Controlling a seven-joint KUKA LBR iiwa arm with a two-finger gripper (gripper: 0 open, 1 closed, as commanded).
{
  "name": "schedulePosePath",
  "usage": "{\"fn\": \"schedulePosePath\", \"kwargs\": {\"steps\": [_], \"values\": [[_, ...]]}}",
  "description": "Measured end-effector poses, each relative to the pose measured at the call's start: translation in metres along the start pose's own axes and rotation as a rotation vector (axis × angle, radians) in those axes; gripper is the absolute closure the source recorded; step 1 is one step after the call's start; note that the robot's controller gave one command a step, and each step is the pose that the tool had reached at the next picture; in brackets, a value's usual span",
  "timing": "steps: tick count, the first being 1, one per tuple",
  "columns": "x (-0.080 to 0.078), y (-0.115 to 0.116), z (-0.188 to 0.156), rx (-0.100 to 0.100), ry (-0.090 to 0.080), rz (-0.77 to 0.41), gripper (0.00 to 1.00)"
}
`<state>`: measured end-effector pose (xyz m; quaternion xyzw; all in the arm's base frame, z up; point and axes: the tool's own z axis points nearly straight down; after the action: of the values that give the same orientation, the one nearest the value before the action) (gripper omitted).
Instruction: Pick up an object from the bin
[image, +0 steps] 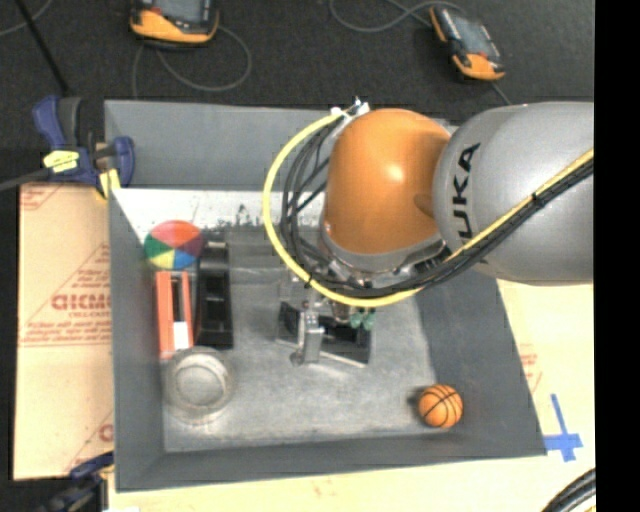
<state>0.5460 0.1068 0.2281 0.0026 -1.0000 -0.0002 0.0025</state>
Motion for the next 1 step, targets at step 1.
{"fn": "schedulePosePath", "kwargs": {"steps": [1], "values": [[-0.0015,-0.0006,-0.0046,-0.001,-0.008,0.003,0.0]]}}
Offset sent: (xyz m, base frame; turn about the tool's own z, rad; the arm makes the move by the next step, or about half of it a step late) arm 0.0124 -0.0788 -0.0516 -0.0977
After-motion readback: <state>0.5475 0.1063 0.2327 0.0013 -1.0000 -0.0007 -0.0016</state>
